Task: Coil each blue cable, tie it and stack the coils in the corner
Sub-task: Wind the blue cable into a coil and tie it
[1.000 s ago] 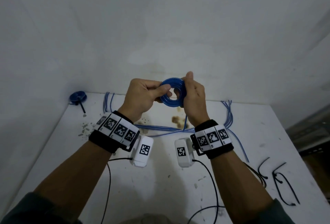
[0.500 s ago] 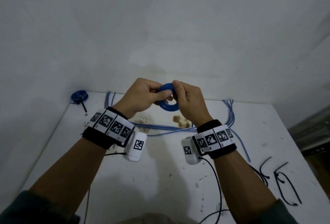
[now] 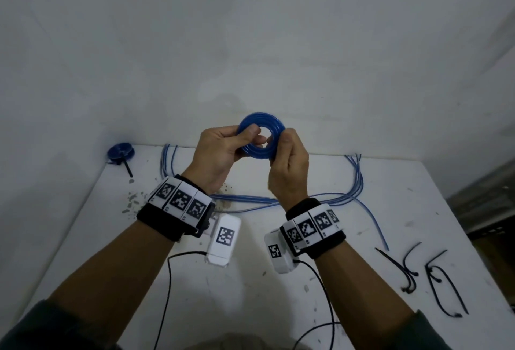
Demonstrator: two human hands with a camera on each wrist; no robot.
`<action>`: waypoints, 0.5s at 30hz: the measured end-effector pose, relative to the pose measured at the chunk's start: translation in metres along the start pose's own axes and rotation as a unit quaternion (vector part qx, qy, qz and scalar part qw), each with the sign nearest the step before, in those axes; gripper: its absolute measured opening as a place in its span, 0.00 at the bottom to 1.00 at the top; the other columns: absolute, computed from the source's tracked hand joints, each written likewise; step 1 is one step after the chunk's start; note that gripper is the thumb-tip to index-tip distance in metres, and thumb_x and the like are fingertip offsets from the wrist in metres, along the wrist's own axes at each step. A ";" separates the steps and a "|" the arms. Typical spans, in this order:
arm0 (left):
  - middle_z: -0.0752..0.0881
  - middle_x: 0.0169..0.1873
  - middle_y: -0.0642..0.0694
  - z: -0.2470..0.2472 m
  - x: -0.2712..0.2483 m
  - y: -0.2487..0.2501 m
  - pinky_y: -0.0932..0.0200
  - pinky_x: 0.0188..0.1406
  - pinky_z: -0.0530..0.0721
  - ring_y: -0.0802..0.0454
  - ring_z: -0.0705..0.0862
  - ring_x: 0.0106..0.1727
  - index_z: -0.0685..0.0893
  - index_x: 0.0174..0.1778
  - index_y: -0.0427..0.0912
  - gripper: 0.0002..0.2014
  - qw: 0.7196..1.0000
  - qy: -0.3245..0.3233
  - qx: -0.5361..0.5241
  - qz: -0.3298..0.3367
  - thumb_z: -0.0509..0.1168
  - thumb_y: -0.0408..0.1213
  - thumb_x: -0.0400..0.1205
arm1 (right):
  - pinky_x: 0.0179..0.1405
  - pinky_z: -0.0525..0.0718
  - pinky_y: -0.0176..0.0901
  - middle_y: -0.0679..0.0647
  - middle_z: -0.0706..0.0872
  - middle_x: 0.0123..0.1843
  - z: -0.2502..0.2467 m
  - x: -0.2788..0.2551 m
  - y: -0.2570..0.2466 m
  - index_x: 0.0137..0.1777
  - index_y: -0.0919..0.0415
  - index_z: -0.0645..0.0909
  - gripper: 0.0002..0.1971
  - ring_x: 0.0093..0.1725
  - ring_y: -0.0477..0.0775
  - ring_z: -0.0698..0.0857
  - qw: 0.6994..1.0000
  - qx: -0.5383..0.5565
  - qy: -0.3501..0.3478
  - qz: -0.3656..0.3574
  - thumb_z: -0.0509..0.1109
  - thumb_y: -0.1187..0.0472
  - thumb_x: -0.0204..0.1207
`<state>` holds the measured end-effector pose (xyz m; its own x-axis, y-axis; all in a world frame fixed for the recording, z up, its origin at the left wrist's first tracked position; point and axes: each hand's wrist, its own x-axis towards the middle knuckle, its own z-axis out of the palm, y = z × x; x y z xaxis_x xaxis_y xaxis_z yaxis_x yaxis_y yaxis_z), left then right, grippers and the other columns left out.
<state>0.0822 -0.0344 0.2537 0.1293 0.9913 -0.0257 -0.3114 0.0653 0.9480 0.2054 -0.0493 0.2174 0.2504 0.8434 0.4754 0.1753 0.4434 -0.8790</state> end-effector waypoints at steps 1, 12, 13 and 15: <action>0.91 0.34 0.44 0.000 0.001 0.000 0.57 0.47 0.88 0.51 0.89 0.40 0.89 0.46 0.35 0.08 1.000 0.007 -0.008 -0.001 0.70 0.36 0.78 | 0.28 0.70 0.41 0.44 0.73 0.30 0.001 0.000 -0.001 0.41 0.59 0.73 0.16 0.29 0.41 0.70 1.000 -0.014 -0.005 -0.007 0.52 0.52 0.87; 0.90 0.32 0.44 -0.009 0.000 0.000 0.59 0.45 0.87 0.52 0.87 0.35 0.89 0.46 0.35 0.06 1.000 0.029 -0.003 0.013 0.69 0.33 0.80 | 0.28 0.68 0.40 0.43 0.71 0.25 -0.022 0.013 0.003 0.38 0.58 0.79 0.19 0.26 0.45 0.68 0.998 -0.005 -0.046 0.044 0.55 0.55 0.89; 0.90 0.32 0.44 -0.008 0.001 -0.001 0.58 0.46 0.87 0.52 0.87 0.36 0.89 0.46 0.35 0.06 0.999 0.030 -0.005 0.013 0.69 0.33 0.80 | 0.27 0.68 0.41 0.44 0.71 0.25 -0.021 0.013 0.003 0.37 0.57 0.79 0.19 0.26 0.45 0.68 0.998 -0.002 -0.040 0.047 0.55 0.55 0.89; 0.90 0.33 0.45 -0.006 0.003 -0.002 0.57 0.48 0.87 0.52 0.88 0.37 0.90 0.46 0.36 0.06 0.999 0.034 -0.013 0.015 0.69 0.33 0.80 | 0.28 0.68 0.42 0.44 0.71 0.26 -0.019 0.010 0.000 0.35 0.52 0.75 0.19 0.27 0.46 0.68 0.998 -0.006 -0.039 0.040 0.54 0.56 0.89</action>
<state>0.0774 -0.0310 0.2502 0.0557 0.9983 -0.0188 -0.3385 0.0366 0.9402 0.2258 -0.0466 0.2229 0.1887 0.8970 0.3997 0.1692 0.3712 -0.9130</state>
